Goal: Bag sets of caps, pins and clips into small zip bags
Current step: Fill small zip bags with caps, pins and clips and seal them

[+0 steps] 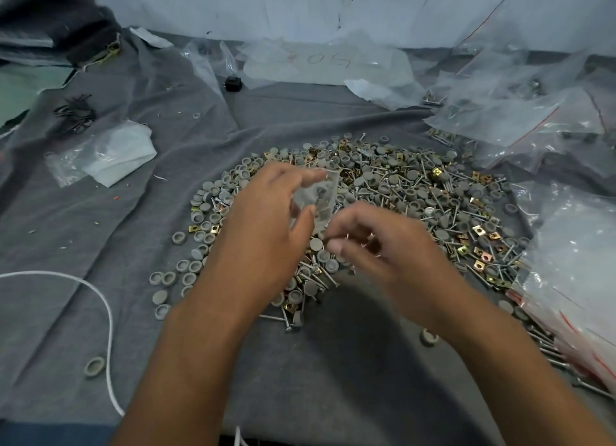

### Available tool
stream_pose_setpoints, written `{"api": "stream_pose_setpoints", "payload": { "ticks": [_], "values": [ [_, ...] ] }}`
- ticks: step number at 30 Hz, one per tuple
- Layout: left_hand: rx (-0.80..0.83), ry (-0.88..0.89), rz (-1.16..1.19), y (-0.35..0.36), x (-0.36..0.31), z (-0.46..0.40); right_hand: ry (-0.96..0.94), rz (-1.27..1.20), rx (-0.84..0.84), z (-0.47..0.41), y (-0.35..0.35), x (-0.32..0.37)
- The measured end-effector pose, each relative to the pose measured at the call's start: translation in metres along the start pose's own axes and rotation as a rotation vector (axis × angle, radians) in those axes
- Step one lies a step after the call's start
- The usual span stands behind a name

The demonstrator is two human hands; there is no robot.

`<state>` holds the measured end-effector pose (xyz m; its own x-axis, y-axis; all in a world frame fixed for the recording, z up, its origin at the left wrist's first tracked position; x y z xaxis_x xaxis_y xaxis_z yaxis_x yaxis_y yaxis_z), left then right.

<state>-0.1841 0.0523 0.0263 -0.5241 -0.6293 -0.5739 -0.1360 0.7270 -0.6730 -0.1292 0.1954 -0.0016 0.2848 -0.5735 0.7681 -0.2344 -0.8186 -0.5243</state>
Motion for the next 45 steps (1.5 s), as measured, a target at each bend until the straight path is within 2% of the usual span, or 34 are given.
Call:
{"api": "stream_pose_setpoints", "payload": {
  "ticks": [3, 5, 8, 12, 14, 16, 18, 20, 23, 27, 35, 41, 45],
  "values": [
    [0.08, 0.025, -0.046, 0.006, -0.002, 0.003, -0.135, -0.014, -0.311, -0.003, -0.018, 0.016],
    [0.113, 0.043, -0.066, 0.008, -0.005, 0.004, -0.193, 0.072, -0.443, -0.003, -0.021, 0.021],
    [0.123, 0.044, -0.04, 0.008, -0.008, 0.005, -0.182, 0.222, -0.484, -0.005, -0.019, 0.019],
    [0.085, 0.018, -0.028, 0.004, -0.004, 0.004, -0.095, 0.18, -0.516, -0.004, -0.023, 0.009],
    [0.02, -0.013, -0.002, 0.001, -0.002, 0.001, -0.003, 0.149, -0.398, -0.003, -0.015, -0.001],
    [-0.07, -0.036, 0.006, -0.003, 0.0, -0.002, 0.054, 0.186, -0.119, 0.0, 0.007, -0.009],
    [-0.151, -0.037, -0.005, -0.007, 0.001, -0.004, -0.024, 0.306, 0.148, 0.007, 0.033, -0.007],
    [-0.194, -0.027, -0.049, -0.01, 0.002, -0.005, -0.121, 0.345, 0.253, 0.011, 0.048, 0.0],
    [-0.224, -0.004, -0.141, -0.012, 0.003, -0.003, -0.187, 0.382, 0.313, 0.011, 0.054, 0.004],
    [-0.266, 0.025, -0.182, -0.015, 0.003, -0.001, -0.171, 0.44, 0.392, 0.012, 0.054, 0.004],
    [-0.215, -0.013, -0.111, -0.012, 0.003, -0.002, -0.156, 0.456, 0.358, 0.014, 0.052, 0.007],
    [-0.218, -0.03, -0.098, -0.012, 0.002, -0.002, -0.131, 0.423, 0.406, 0.017, 0.053, 0.008],
    [-0.209, -0.028, -0.092, -0.011, 0.003, -0.002, -0.121, 0.395, 0.496, 0.023, 0.046, 0.007]
  ]
}}
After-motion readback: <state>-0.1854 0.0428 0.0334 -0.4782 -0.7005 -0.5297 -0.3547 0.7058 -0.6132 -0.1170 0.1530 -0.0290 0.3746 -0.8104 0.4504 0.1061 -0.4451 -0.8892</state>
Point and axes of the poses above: each hand's wrist, its own z-axis away from the middle knuckle, its own y-axis out of the palm, x = y × z, the point moved 5 cm from there along -z, towards the middle knuckle, and after that the axes turned 10 degrees about -x, right-handed, at the moved point
